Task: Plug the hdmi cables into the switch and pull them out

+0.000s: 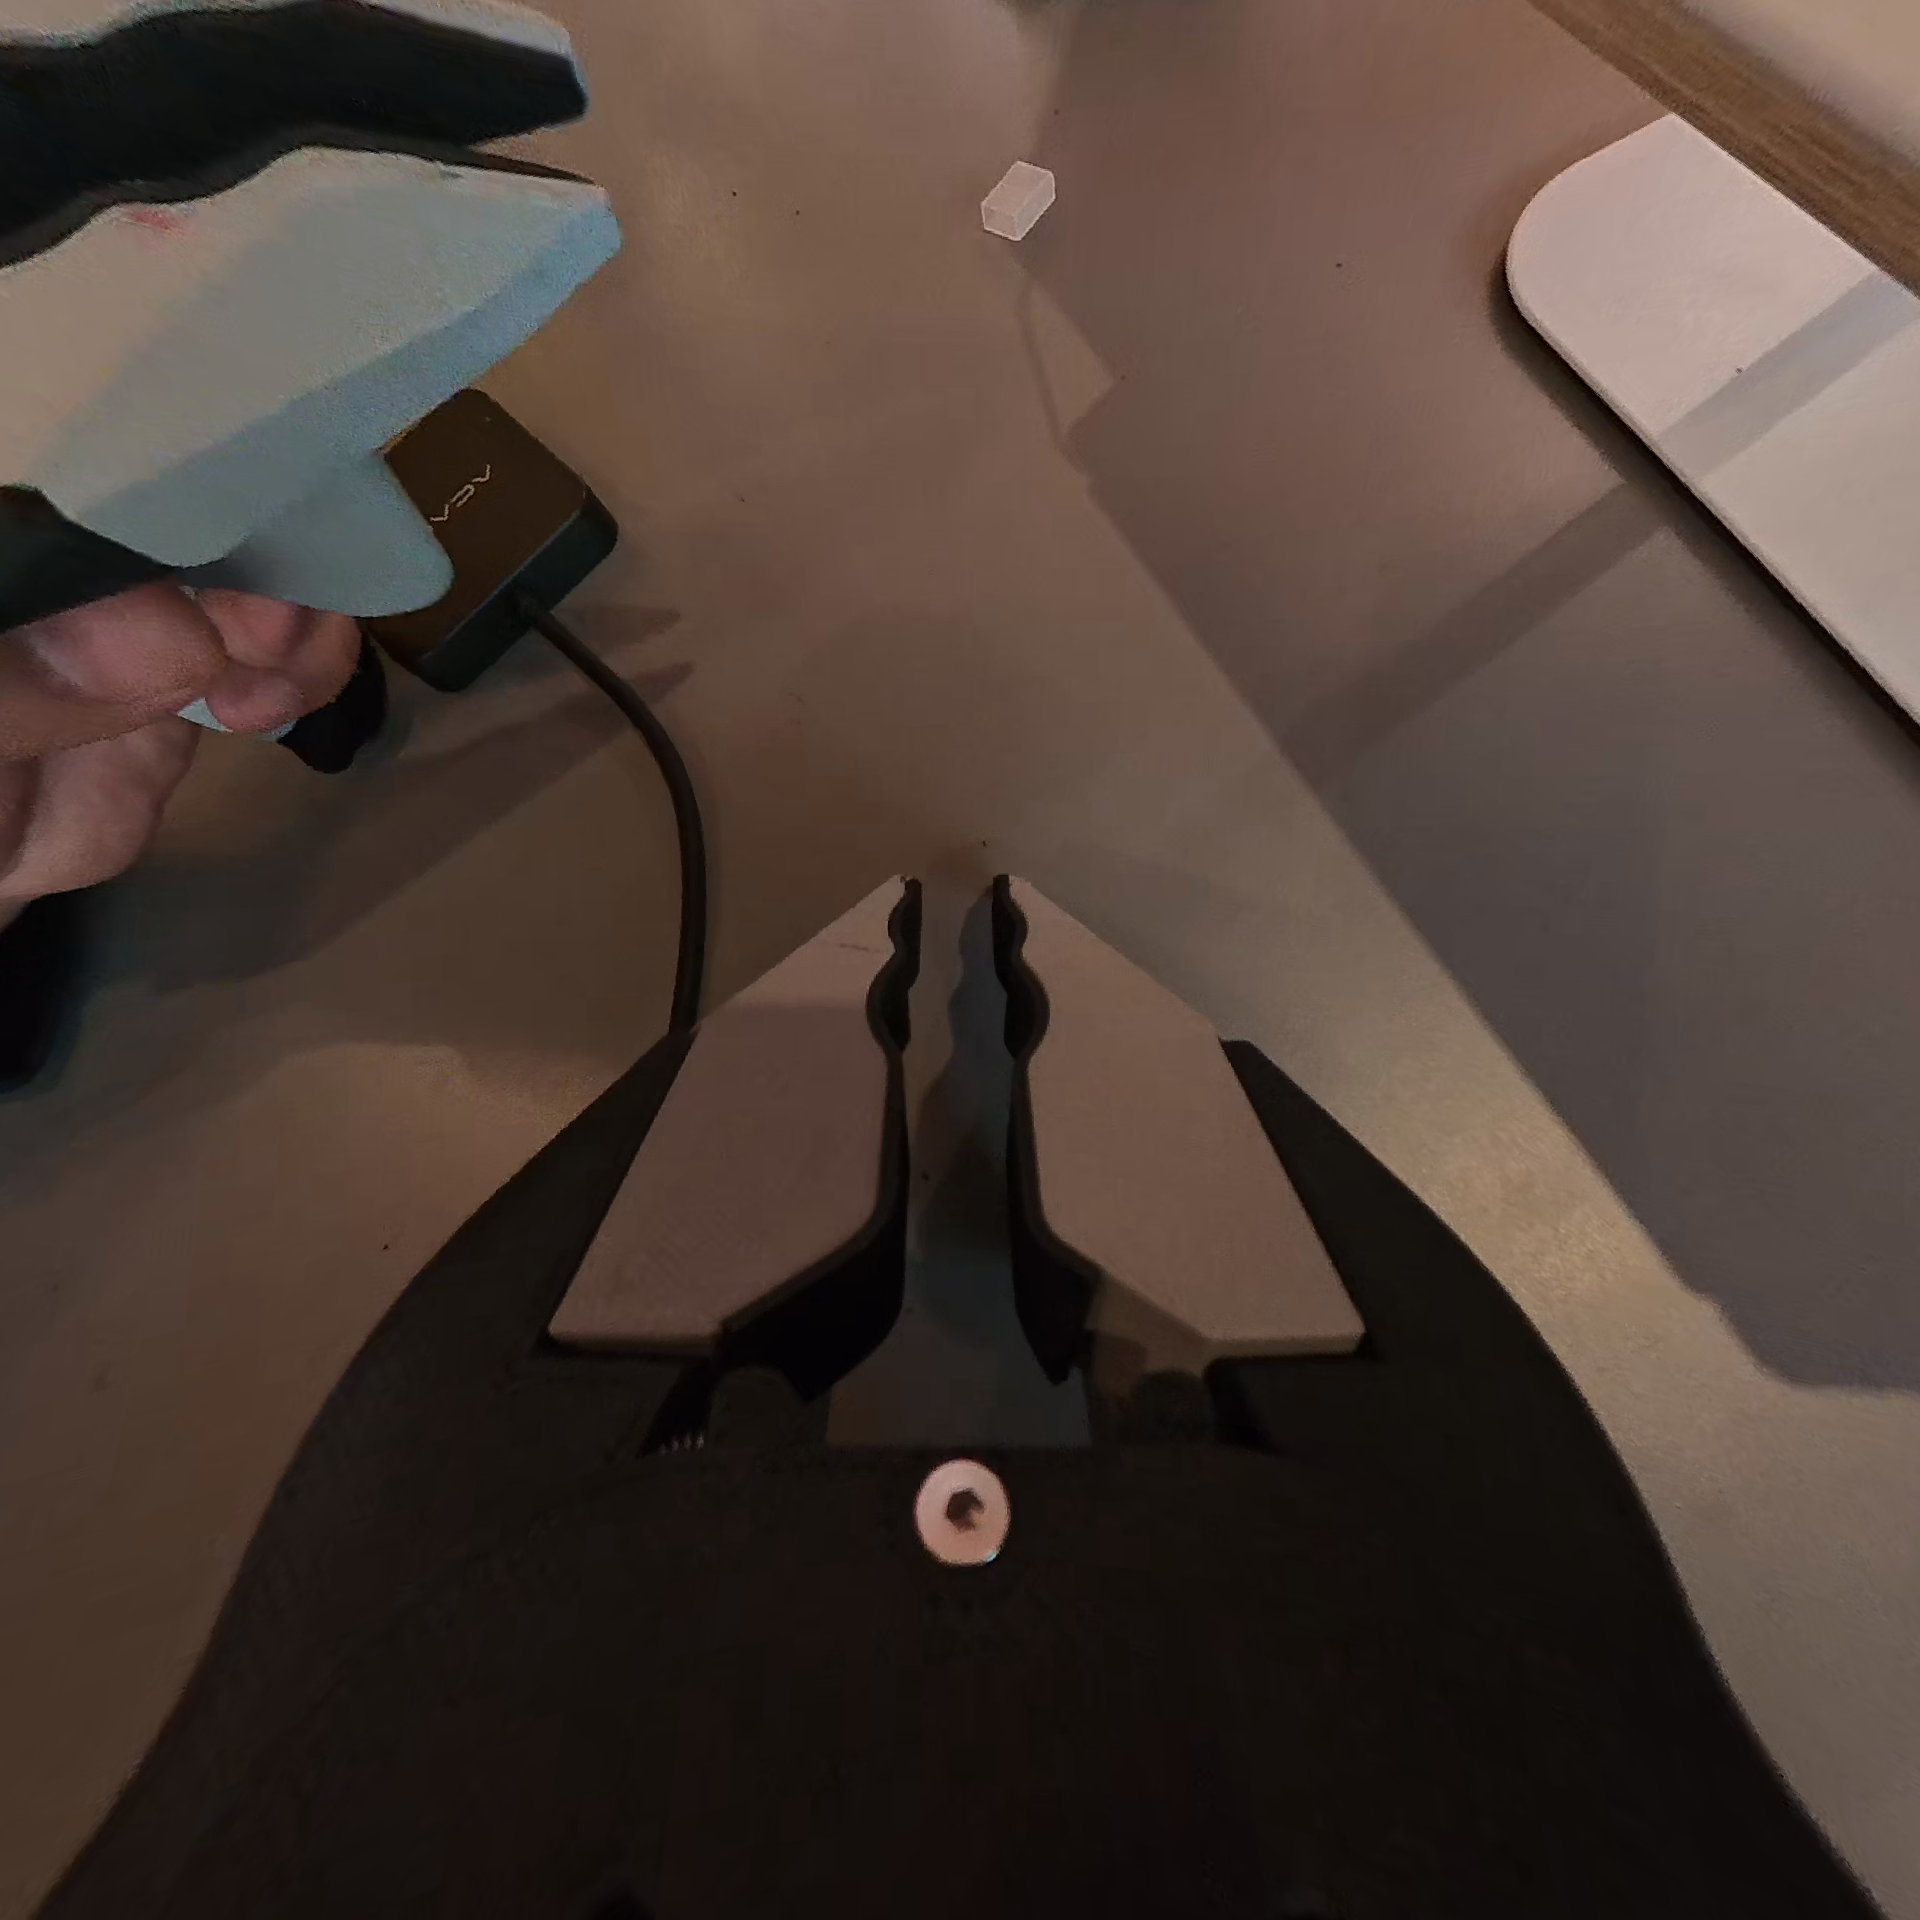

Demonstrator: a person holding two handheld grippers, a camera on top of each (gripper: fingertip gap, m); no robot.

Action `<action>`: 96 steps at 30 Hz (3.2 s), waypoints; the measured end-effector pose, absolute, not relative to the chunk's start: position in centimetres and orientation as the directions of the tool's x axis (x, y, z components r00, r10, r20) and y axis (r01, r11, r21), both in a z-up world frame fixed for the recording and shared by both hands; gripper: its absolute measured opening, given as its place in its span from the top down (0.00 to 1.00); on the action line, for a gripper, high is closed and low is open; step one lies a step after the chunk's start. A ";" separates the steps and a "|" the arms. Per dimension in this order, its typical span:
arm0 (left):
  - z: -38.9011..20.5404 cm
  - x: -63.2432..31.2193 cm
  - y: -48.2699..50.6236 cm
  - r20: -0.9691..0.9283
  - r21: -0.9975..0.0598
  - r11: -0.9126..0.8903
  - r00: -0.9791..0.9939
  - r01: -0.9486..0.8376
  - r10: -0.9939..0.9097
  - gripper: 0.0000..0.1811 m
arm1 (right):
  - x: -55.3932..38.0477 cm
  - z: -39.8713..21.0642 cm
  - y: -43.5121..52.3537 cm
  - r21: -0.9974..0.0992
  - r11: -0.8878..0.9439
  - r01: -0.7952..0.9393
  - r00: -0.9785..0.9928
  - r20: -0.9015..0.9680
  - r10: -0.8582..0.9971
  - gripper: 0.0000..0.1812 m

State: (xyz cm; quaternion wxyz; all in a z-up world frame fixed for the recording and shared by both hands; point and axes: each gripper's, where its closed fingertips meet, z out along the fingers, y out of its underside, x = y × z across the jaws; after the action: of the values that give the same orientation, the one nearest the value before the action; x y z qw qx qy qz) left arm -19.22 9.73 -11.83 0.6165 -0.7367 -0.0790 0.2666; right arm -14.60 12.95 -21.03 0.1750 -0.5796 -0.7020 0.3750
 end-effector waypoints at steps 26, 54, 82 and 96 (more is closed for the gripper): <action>-10.2 -19.1 9.2 -0.366 -0.930 -0.186 0.794 -0.316 0.484 0.99 | -15.2 -17.8 10.8 -0.855 0.126 0.503 -0.376 -0.085 0.923 0.90; -10.4 -19.4 9.1 -0.358 -0.934 -0.189 0.795 -0.304 0.491 0.99 | -14.1 -20.5 7.0 -0.761 0.320 0.565 -0.532 -0.039 0.846 0.87; -1.7 -6.1 -12.5 -0.393 -0.788 -0.497 0.918 -0.363 -0.046 0.88 | -14.1 -19.0 10.2 -0.820 0.205 0.534 -0.431 -0.056 0.900 0.95; -14.9 -14.3 -30.3 -0.294 -0.410 -0.901 0.956 -0.140 -0.015 0.82 | -13.8 -19.3 10.3 -0.807 0.219 0.548 -0.424 -0.042 0.905 0.96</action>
State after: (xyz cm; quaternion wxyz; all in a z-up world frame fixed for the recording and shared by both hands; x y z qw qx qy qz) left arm -14.31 -30.27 -14.91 0.2184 -0.9644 0.0403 0.1434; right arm -13.77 10.30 -19.35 0.2273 -0.4861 -0.7470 0.3925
